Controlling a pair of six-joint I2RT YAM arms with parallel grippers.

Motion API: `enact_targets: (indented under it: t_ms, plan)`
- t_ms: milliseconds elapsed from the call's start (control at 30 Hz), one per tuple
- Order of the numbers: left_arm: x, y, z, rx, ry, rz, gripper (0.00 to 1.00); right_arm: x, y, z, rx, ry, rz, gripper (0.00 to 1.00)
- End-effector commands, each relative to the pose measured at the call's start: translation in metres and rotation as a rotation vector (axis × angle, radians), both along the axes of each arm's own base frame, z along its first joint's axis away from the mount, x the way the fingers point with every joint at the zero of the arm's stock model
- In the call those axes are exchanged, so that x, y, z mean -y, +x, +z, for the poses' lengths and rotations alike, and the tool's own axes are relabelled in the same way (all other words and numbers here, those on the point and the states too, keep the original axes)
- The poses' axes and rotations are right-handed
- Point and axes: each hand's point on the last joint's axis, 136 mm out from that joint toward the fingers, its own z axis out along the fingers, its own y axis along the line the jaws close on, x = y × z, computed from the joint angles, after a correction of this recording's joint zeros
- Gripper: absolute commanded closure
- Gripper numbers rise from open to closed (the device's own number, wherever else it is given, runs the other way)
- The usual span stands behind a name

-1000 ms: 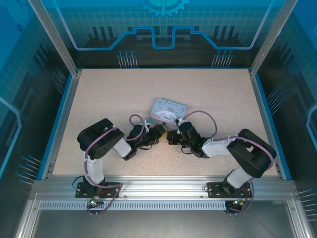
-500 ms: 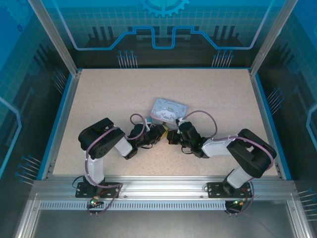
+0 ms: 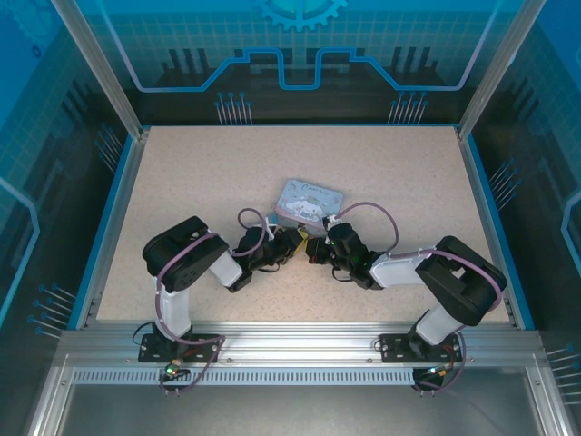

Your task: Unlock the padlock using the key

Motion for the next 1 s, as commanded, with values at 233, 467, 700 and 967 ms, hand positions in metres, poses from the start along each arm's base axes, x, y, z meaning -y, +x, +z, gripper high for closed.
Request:
enact_targets:
  t_ms: [233, 467, 700, 967]
  plan:
    - [-0.003, 0.005, 0.029, 0.085, -0.014, 0.019, 1.00, 0.004, -0.008, 0.012, 0.036, -0.036, 0.061, 0.71]
    - [-0.007, 0.005, 0.027, 0.052, 0.005, 0.004, 1.00, 0.037, -0.020, 0.026, 0.111, -0.241, 0.134, 0.49]
    - [0.000, 0.003, 0.039, 0.020, 0.007, -0.060, 1.00, 0.050, -0.021, 0.054, 0.384, -0.548, 0.269, 0.45]
    - [-0.001, 0.004, 0.052, -0.021, -0.016, -0.080, 1.00, 0.040, -0.014, 0.078, 0.662, -0.932, 0.344, 0.46]
